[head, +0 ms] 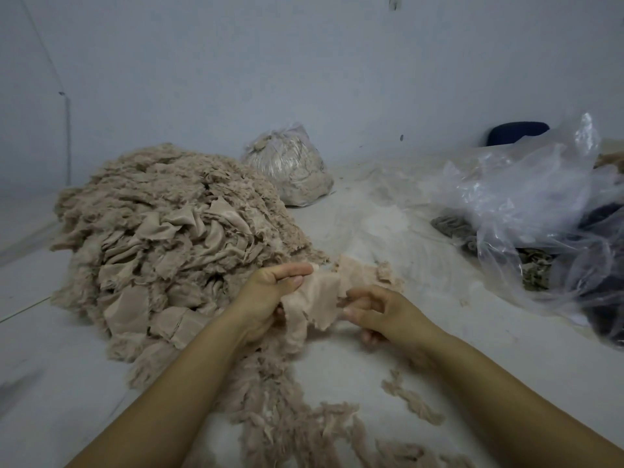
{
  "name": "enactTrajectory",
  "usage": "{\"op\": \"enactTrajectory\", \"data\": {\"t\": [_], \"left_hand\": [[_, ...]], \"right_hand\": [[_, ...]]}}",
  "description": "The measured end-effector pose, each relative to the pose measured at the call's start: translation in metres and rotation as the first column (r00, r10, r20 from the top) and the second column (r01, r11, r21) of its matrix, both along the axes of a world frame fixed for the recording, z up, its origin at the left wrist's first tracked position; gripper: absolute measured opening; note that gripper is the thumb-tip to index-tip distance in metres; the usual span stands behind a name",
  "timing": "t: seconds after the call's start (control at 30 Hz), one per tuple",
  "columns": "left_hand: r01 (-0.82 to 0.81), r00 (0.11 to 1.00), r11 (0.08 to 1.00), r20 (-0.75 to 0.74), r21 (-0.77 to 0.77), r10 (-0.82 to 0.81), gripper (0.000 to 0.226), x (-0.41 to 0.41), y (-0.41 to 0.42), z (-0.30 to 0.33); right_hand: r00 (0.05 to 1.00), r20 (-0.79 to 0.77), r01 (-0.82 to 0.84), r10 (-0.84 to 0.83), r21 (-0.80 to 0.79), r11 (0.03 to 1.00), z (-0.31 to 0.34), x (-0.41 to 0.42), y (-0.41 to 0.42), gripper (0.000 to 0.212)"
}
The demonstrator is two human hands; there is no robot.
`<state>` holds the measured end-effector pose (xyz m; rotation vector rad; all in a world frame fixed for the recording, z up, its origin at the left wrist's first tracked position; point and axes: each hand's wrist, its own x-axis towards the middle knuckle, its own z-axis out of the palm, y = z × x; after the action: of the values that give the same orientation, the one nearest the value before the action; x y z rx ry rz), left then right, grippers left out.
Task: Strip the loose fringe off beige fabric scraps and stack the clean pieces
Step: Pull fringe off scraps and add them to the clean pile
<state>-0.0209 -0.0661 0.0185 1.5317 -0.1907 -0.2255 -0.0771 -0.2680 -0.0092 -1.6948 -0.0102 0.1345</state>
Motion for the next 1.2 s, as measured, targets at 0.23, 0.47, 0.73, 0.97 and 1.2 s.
{"op": "enactTrajectory", "data": {"t": [0.23,0.47,0.73,0.97,1.2], "left_hand": [[-0.088,0.995,0.995,0.06,0.047,0.085,0.033,0.007,0.008,0.0],[-0.06,0.998,0.997,0.031,-0.057,0.062,0.029,0.011,0.014,-0.001],[-0.081,0.99,0.972,-0.127,-0.22,0.053,0.031,-0.009,-0.023,-0.01],[-0.295,0.953,0.951,-0.096,-0.098,0.286,0.035,-0.019,-0.055,-0.025],[-0.45,0.879,0.892,0.155,-0.046,0.452,0.024,-0.014,-0.057,-0.031]], "right_hand": [[0.998,-0.029,-0.056,0.055,-0.023,0.998,-0.008,0.002,0.003,0.011],[0.983,-0.126,-0.151,0.132,-0.152,0.977,-0.001,-0.006,0.01,0.047],[0.894,0.138,0.38,-0.426,0.267,0.885,0.009,0.017,0.048,0.022],[0.773,0.292,0.514,-0.563,0.232,0.826,0.004,0.029,0.057,0.033],[0.779,0.325,0.471,-0.536,0.261,0.843,-0.008,0.029,0.054,0.033]]}}
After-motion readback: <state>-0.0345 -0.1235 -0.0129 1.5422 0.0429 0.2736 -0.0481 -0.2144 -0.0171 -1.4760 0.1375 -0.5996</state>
